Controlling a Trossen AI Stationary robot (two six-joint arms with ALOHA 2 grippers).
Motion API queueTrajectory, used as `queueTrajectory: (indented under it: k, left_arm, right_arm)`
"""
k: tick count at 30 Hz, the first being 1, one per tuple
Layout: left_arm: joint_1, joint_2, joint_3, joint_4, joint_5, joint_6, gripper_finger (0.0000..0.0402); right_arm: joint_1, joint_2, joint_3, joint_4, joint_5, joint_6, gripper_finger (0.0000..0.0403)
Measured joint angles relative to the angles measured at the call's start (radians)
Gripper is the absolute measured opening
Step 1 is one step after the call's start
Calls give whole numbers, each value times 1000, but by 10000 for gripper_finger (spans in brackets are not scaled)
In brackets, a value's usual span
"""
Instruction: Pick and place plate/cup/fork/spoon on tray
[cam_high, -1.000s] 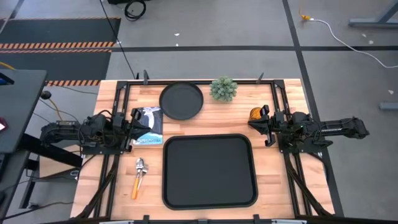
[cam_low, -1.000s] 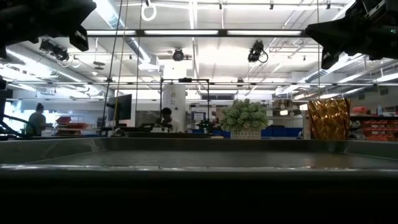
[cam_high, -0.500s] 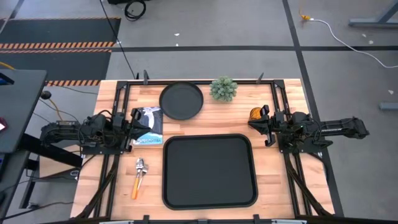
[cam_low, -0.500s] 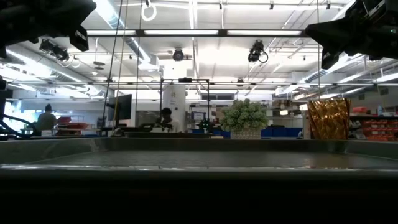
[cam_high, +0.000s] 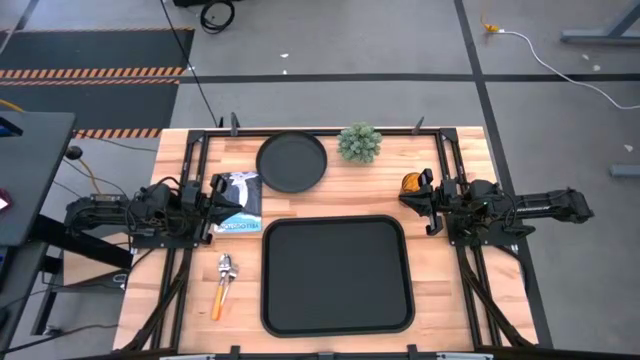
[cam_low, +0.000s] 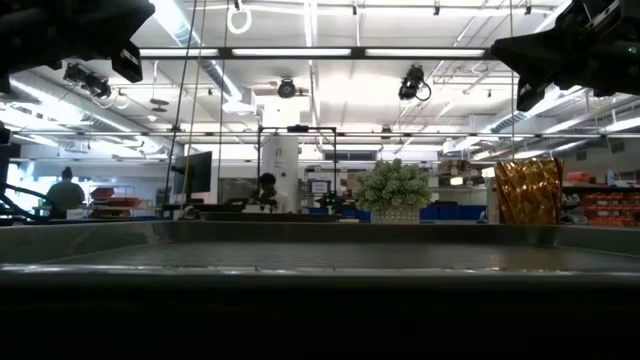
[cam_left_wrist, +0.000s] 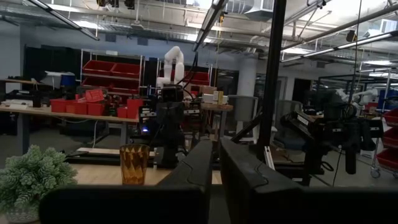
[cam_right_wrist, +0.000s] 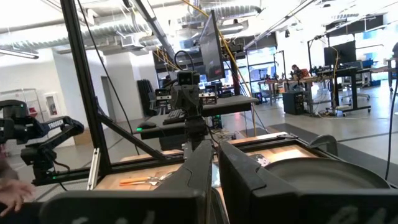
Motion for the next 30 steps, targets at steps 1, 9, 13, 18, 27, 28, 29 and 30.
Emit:
queueTrajectory:
  k: [1,9,13,18,27,28,29,30]
  left_arm:
    - [0,0,0,0,0,0,36]
    - [0,0,0,0,0,0,36]
    - [0,0,0,0,0,0,36]
    - [0,0,0,0,0,0,36]
    - [0,0,0,0,0,-42,36]
    - [0,0,0,0,0,-92,36]
    - [0,0,0,0,0,-144,36]
    - [0,0,0,5,-2,-186,36]
  right_arm:
    - [0,0,0,0,0,0,35]
    - [0,0,0,0,0,0,35]
    - [0,0,0,0,0,0,35]
    - [0,0,0,0,0,0,35]
    - [0,0,0,0,0,0,35]
    - [0,0,0,0,0,0,35]
    - [0,0,0,0,0,0,35]
    - [0,0,0,0,0,0,35]
